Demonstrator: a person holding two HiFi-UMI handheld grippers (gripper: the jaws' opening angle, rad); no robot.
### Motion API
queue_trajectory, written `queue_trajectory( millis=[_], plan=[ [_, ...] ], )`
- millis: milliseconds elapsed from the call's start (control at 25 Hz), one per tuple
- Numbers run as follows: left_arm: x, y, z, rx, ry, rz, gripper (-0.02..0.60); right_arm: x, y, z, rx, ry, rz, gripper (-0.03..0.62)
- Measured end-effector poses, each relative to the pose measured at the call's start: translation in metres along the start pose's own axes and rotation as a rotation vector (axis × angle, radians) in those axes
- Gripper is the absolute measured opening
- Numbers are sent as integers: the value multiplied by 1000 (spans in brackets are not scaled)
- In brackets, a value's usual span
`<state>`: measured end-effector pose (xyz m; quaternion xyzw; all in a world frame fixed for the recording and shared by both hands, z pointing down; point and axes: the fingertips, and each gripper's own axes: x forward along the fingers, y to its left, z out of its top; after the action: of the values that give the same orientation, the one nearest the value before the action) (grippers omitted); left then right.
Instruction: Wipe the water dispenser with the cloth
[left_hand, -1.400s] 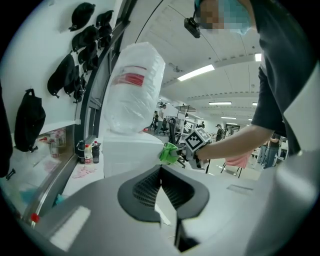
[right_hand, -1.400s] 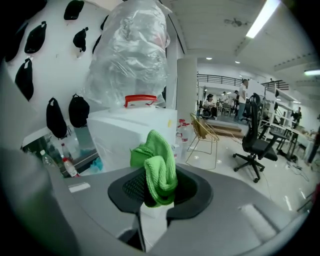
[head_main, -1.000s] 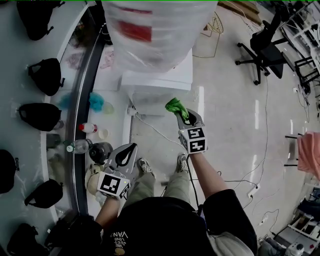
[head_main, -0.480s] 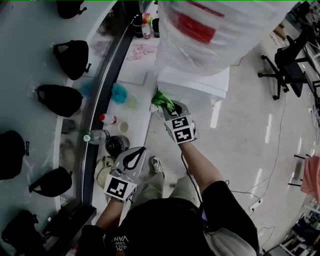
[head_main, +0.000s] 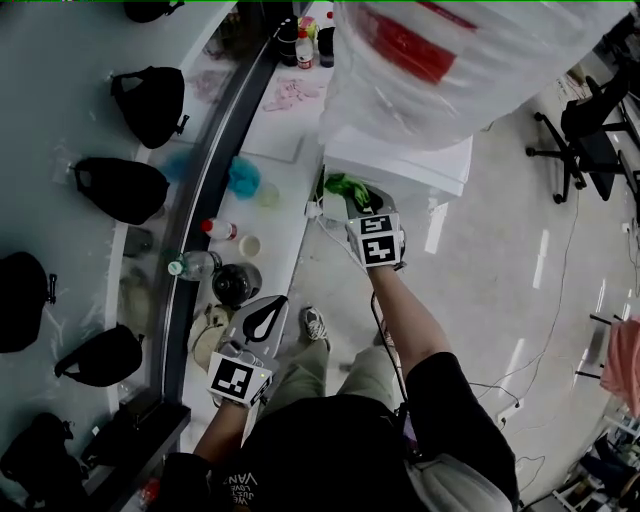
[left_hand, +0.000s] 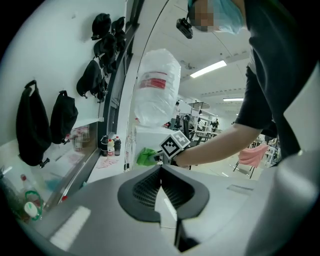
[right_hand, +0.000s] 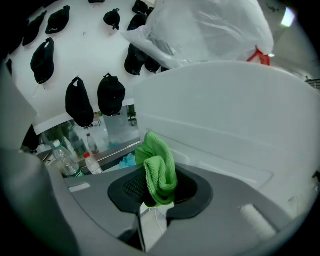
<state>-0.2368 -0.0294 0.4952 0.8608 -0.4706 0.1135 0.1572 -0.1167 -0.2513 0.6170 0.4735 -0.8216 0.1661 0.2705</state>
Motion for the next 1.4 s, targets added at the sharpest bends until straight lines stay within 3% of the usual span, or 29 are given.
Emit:
queue_trajectory(
  millis=[560,840,1040,1400],
  plan=[
    [64,-63,16,48,5,-148,2,-96,-152,-77,135,55,-236,94],
    [78,-83,17,56,10,-187,2,-129,-192,-100,170,72,-327,94],
    [76,-82,17,53,-2,-179,2,-140,-168,-113,146,78,-287,94],
    [57,-37,9,64,-21,-103,2,-75,-32,-96,19,60,-16,94]
  ],
)
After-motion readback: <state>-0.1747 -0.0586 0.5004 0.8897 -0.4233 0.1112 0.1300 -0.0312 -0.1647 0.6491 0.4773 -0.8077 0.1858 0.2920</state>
